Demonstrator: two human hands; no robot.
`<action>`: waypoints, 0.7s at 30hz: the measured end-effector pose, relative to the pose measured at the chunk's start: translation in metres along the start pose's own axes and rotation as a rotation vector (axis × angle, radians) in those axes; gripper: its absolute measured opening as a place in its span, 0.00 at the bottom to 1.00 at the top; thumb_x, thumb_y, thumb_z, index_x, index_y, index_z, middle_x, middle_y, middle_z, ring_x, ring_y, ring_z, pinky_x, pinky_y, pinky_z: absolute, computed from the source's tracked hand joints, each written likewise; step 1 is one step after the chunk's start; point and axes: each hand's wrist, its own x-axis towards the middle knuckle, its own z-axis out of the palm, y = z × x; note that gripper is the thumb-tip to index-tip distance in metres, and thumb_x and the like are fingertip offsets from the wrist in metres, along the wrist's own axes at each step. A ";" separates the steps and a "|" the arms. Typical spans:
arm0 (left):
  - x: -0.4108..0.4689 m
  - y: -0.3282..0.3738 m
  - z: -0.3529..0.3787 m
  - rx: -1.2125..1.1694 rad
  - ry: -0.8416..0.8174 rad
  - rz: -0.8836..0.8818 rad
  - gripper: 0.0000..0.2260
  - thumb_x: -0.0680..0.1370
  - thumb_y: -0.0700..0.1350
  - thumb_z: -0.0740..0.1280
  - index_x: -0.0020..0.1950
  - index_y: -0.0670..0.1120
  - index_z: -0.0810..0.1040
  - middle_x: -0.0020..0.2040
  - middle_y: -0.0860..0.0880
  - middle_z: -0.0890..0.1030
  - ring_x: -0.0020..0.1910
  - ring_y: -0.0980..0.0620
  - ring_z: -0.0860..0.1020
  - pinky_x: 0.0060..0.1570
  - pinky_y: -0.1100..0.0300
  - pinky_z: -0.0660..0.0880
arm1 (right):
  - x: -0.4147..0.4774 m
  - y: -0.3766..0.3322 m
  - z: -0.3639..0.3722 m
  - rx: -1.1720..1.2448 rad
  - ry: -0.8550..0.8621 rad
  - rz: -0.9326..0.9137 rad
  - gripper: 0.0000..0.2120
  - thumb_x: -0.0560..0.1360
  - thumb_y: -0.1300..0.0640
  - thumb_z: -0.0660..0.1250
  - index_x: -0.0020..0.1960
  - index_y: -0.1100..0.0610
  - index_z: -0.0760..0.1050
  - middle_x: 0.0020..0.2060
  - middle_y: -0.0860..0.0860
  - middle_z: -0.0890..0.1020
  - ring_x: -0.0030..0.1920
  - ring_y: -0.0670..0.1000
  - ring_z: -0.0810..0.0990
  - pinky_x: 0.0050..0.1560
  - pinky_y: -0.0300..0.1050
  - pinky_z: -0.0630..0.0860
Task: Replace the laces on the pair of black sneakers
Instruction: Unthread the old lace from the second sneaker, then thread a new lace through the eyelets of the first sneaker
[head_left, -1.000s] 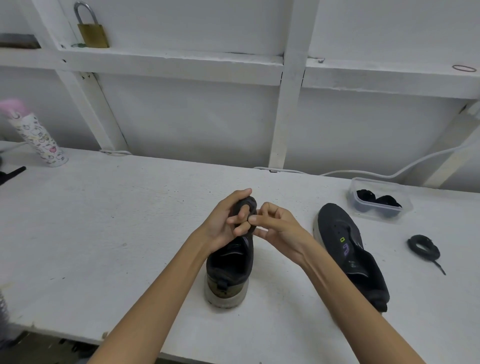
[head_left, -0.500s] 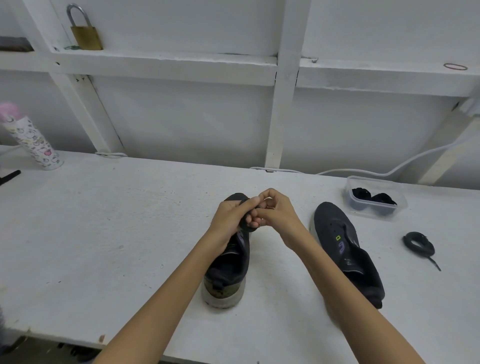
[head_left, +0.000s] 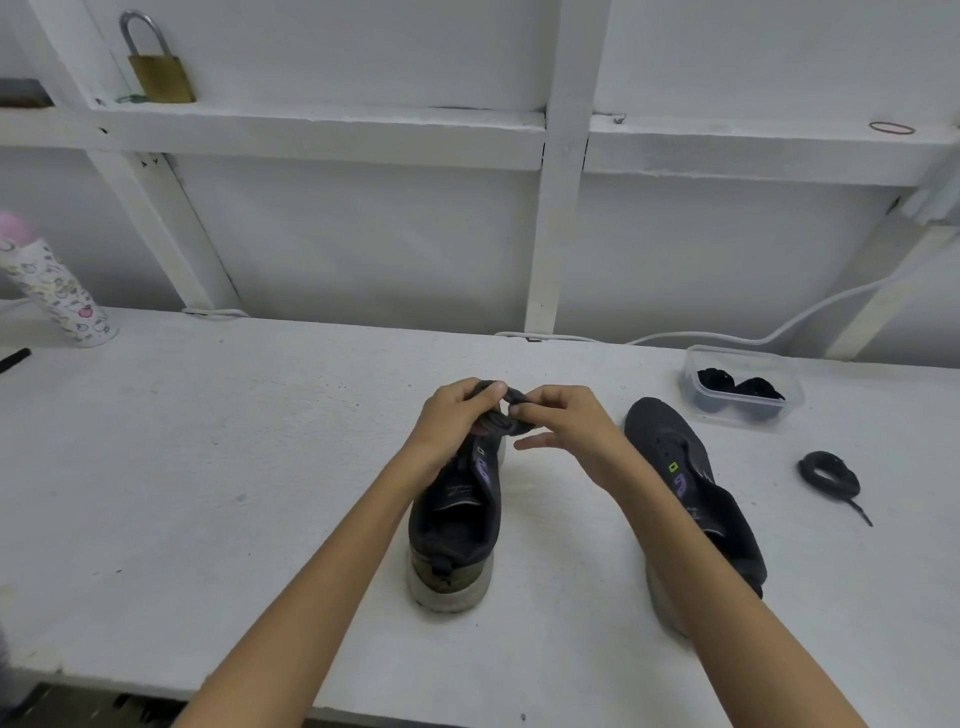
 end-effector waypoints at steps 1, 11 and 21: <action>0.001 0.001 0.000 0.001 -0.019 0.002 0.13 0.79 0.51 0.67 0.51 0.40 0.81 0.49 0.39 0.83 0.48 0.42 0.82 0.50 0.53 0.80 | -0.002 -0.002 -0.003 0.040 -0.013 0.012 0.06 0.76 0.67 0.69 0.50 0.70 0.80 0.38 0.58 0.83 0.40 0.53 0.84 0.42 0.45 0.83; 0.017 0.035 0.043 -0.367 -0.239 -0.146 0.11 0.77 0.47 0.70 0.53 0.39 0.81 0.44 0.47 0.83 0.41 0.54 0.81 0.42 0.63 0.77 | -0.030 -0.017 -0.051 0.320 0.203 -0.058 0.07 0.75 0.65 0.70 0.52 0.65 0.82 0.43 0.58 0.85 0.40 0.54 0.85 0.44 0.39 0.81; 0.045 0.060 0.163 -0.222 -0.407 -0.156 0.11 0.78 0.38 0.69 0.58 0.34 0.79 0.44 0.44 0.83 0.39 0.53 0.82 0.42 0.63 0.81 | -0.068 -0.003 -0.151 0.313 0.581 -0.111 0.08 0.74 0.69 0.70 0.54 0.68 0.78 0.42 0.61 0.83 0.37 0.54 0.84 0.38 0.40 0.82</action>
